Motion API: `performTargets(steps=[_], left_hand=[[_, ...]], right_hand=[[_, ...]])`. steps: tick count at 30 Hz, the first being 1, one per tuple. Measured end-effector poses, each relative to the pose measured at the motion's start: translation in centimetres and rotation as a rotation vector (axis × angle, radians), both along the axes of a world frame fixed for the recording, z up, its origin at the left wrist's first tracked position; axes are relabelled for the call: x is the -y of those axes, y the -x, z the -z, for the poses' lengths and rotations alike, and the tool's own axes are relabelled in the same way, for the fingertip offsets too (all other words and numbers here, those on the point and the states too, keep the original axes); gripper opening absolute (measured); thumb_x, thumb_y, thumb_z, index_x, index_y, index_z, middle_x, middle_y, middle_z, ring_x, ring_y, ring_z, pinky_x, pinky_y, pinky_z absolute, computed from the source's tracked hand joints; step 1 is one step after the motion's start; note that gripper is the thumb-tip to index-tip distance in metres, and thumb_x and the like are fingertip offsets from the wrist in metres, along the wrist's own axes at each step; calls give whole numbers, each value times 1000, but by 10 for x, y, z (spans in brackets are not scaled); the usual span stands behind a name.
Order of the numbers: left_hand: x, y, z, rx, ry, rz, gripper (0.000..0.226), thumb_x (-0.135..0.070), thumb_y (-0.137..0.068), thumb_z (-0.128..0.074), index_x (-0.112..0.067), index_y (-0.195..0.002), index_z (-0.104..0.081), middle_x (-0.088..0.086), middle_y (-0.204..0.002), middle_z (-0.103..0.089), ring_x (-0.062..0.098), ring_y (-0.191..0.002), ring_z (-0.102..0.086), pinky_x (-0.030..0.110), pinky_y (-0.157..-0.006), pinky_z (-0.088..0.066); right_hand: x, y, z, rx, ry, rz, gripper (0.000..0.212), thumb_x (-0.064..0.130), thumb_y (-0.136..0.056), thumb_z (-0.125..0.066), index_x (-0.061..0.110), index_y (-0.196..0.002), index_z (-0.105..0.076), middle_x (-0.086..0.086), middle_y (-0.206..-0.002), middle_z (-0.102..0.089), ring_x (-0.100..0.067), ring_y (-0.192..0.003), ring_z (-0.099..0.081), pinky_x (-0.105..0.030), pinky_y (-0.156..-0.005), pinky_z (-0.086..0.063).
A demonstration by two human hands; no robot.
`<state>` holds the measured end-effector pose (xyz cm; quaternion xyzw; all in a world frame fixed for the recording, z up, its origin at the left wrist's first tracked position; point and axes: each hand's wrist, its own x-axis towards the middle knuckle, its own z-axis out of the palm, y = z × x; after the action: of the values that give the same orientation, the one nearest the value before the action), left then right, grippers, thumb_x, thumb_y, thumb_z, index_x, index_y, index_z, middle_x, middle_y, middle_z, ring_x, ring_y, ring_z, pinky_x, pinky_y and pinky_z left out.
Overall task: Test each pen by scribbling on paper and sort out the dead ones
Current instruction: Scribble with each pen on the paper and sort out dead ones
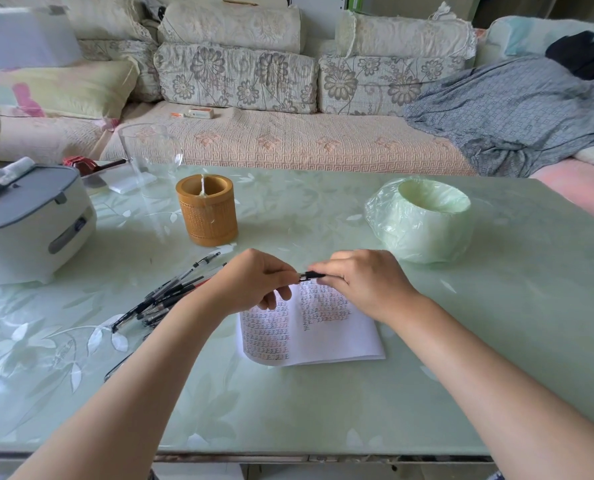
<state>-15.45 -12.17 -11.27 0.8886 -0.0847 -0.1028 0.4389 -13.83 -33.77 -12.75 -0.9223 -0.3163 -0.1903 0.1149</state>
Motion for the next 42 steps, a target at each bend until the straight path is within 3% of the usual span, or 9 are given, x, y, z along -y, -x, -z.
performTargets(steps=[3, 6, 10, 15, 21, 24, 26, 32, 42], left_hand=[[-2, -1, 1, 59, -49, -13, 24, -32, -91, -65, -22, -71, -74, 1, -57, -65, 13, -48, -50, 23, -50, -39], [-6, -1, 0, 73, -66, -9, 31, -36, -91, -65, -21, -64, -71, -3, -47, -56, 17, -49, -43, 25, -51, -34], [-8, 2, 0, 93, -73, 16, 32, -33, -90, -65, -20, -61, -69, -4, -49, -56, 11, -48, -43, 23, -50, -36], [-6, 4, -1, 173, -95, 38, 26, -30, -90, -65, -20, -67, -72, 7, -61, -64, 8, -49, -46, 20, -51, -38], [-4, -4, 1, 197, -141, 90, 15, -28, -90, -65, -24, -80, -75, -2, -69, -70, 10, -57, -59, 29, -60, -51], [-7, -11, 6, 260, -166, 28, 7, -27, -89, -67, -27, -86, -73, -6, -72, -69, 16, -69, -63, 31, -63, -51], [-13, -16, 8, 308, -163, -30, 4, -30, -87, -69, -30, -90, -73, -11, -77, -68, 14, -75, -63, 28, -66, -49], [-50, -24, 14, 469, -265, -124, 25, -24, -84, -74, -29, -107, -65, -14, -95, -60, 4, -78, -57, 20, -70, -47], [-97, 1, 19, 283, -648, -108, 17, -50, -81, -63, -36, -80, -54, -16, -83, -55, 8, -75, -52, 25, -58, -41]], right_hand=[[-9, 5, -2, -87, -44, 3, 23, 30, -90, -66, 25, -113, -67, 6, -86, -70, -22, -81, -64, -29, -60, -37], [-9, 3, -1, -115, -80, -22, 14, 30, -92, -61, 18, -96, -66, 3, -82, -67, -24, -78, -60, -31, -59, -37], [-10, 3, 1, -46, 30, -105, 27, 31, -93, -55, 9, -79, -61, 0, -64, -51, -29, -59, -51, -34, -47, -38], [-12, 8, -2, -223, -58, -64, 25, 31, -97, -58, 14, -79, -56, 4, -59, -40, -26, -59, -43, -36, -53, -37], [-11, 5, 5, -552, -262, -23, 11, 28, -95, -60, 26, -87, -66, 3, -67, -64, -7, -57, -53, -28, -60, -45], [-12, 0, 11, -514, -311, 6, 19, 18, -89, -66, 24, -106, -65, 10, -83, -61, 3, -67, -53, -12, -64, -39], [-15, -4, 12, -459, -356, 25, 19, 11, -85, -68, 21, -102, -64, 7, -92, -57, 3, -75, -53, -8, -68, -37], [-35, -12, 11, -339, -248, 181, 13, 26, -82, -72, 24, -95, -75, 8, -87, -65, -13, -83, -61, -26, -75, -48], [-96, -57, 14, -395, -402, 358, 12, 17, -84, -63, 19, -95, -66, -3, -79, -69, -24, -76, -65, -26, -66, -49]])
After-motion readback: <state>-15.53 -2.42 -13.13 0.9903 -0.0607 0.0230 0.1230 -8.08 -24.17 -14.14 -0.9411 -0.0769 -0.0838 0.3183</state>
